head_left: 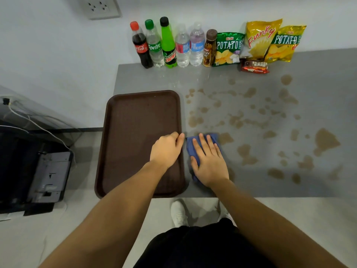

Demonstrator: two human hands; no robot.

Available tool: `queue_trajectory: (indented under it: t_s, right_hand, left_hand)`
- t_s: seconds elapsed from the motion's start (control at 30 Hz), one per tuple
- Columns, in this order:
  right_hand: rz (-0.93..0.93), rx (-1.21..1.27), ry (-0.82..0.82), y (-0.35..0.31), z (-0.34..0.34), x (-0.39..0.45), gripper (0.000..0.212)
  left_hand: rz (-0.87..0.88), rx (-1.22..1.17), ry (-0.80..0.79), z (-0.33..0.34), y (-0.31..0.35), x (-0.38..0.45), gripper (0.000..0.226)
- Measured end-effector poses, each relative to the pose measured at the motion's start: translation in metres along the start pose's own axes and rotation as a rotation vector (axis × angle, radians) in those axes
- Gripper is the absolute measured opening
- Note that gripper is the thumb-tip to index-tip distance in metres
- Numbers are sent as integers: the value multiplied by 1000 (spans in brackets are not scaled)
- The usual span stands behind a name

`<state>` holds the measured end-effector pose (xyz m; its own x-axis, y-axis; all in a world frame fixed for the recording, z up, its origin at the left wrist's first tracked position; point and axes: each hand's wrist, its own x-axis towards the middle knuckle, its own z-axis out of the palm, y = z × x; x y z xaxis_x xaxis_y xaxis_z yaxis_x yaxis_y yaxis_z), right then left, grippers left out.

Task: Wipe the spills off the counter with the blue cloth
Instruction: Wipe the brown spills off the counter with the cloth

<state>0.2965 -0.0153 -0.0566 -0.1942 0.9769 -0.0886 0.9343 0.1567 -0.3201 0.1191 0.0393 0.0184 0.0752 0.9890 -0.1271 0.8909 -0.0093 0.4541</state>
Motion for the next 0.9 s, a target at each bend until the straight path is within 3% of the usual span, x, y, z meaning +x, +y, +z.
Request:
queue_trajectory:
  t_s: [0.47, 0.73, 0.9]
  right_hand:
    - [204, -17, -18, 96, -29, -35, 66]
    - [271, -88, 49, 39, -6, -56, 68]
    - [199, -74, 45, 31, -9, -32, 69]
  left_hand:
    - [55, -52, 25, 10, 14, -12, 47]
    - [58, -89, 16, 18, 29, -12, 46]
    - [47, -84, 17, 25, 37, -13, 46]
